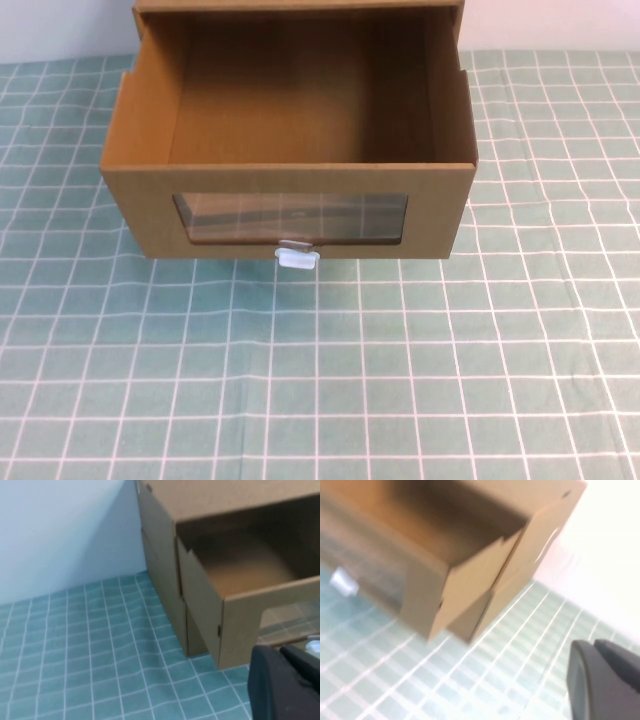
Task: Open the shoe box
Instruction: 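Pull the top drawer of the cardboard box fully open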
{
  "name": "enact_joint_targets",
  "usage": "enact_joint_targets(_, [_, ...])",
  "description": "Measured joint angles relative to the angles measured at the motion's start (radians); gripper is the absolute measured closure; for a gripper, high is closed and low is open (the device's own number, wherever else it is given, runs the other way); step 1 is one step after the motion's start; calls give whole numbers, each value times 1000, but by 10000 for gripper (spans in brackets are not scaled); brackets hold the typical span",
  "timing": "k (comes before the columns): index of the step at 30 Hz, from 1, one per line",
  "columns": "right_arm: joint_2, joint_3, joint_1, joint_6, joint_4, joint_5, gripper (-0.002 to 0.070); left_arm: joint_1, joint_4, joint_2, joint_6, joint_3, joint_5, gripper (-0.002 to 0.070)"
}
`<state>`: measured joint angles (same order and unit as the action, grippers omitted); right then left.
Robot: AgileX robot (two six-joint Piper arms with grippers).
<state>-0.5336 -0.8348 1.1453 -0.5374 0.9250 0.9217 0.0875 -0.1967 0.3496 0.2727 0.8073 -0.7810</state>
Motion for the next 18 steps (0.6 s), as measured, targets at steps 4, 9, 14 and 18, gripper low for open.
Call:
enact_joint_targets(4, [124, 182, 0, 0, -12, -34, 689, 0, 3, -69, -24, -218, 177, 680])
enact_joint_targets(9, [208, 266, 0, 2, -2, -42, 689, 0, 5, -74, -30, -438, 445, 680])
enact_joint_targets(14, [222, 276, 0, 4, -40, -47, 689, 0, 3, -74, -32, -561, 518, 680])
enact_joint_targets(18, [222, 278, 0, 8, -57, -50, 690, 0, 1, -74, -32, -646, 518, 680])
